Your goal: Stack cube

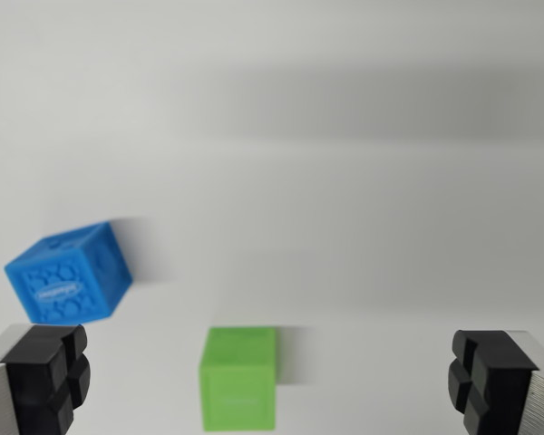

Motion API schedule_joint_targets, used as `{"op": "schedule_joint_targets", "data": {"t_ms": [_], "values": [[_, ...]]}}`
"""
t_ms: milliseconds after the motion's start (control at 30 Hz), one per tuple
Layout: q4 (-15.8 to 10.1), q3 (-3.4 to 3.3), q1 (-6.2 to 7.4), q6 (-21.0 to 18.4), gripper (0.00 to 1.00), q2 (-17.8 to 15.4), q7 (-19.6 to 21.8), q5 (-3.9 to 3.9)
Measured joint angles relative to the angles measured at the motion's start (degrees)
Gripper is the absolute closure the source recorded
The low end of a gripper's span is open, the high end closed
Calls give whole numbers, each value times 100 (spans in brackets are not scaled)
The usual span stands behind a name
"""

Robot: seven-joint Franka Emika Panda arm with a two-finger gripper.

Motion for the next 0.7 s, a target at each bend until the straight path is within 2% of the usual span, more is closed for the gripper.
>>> {"op": "schedule_joint_targets", "data": {"t_ms": [700], "values": [[-777,254,345,816,0,-12,-8,-12]]}}
